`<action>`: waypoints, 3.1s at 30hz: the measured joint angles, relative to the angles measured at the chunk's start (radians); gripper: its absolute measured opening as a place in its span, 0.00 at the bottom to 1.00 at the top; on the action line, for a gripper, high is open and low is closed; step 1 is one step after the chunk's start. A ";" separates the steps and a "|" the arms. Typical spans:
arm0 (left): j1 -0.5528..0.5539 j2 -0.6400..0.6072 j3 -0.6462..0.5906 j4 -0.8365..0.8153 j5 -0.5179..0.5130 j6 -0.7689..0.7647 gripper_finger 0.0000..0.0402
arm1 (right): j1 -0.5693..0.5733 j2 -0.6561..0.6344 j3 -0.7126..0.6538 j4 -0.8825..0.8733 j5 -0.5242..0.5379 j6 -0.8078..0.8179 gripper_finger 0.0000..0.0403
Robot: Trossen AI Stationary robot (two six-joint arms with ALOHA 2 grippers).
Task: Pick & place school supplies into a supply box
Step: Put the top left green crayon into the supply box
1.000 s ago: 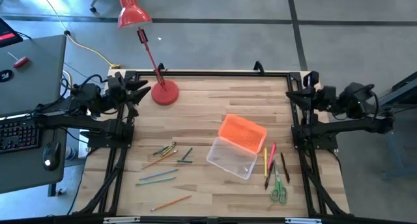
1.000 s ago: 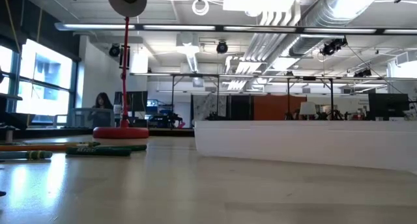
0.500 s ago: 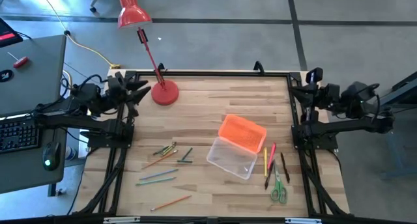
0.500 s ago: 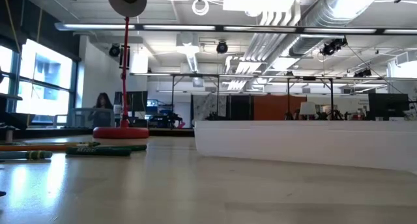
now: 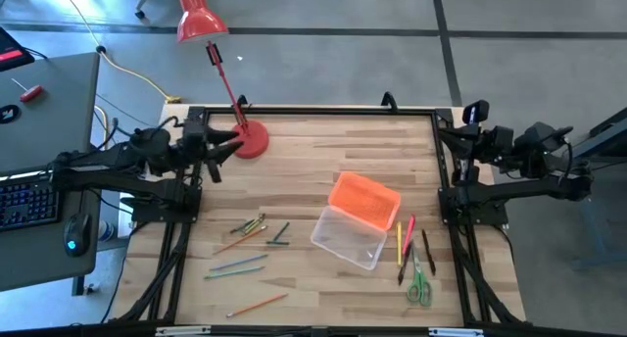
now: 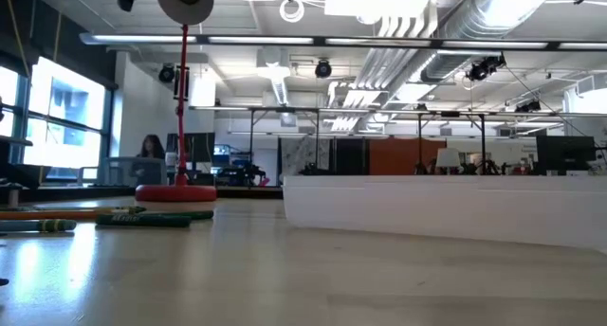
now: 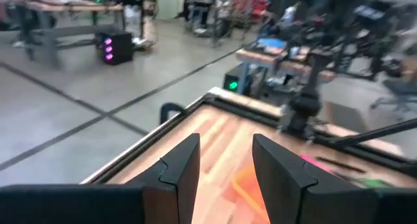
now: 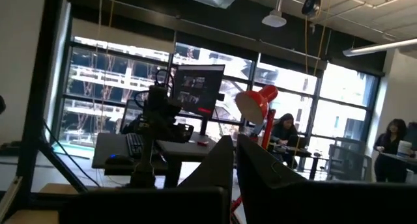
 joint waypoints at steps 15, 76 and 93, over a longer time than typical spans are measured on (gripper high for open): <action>-0.060 0.323 0.000 -0.345 0.328 -0.341 0.43 | 0.000 0.107 -0.002 -0.206 0.060 0.080 0.00; -0.314 0.816 -0.099 -0.432 0.424 -0.801 0.43 | 0.000 0.172 -0.002 -0.240 0.193 0.080 0.00; -0.315 0.813 -0.174 -0.351 0.376 -0.800 0.39 | 0.000 0.172 -0.001 -0.240 0.192 0.080 0.00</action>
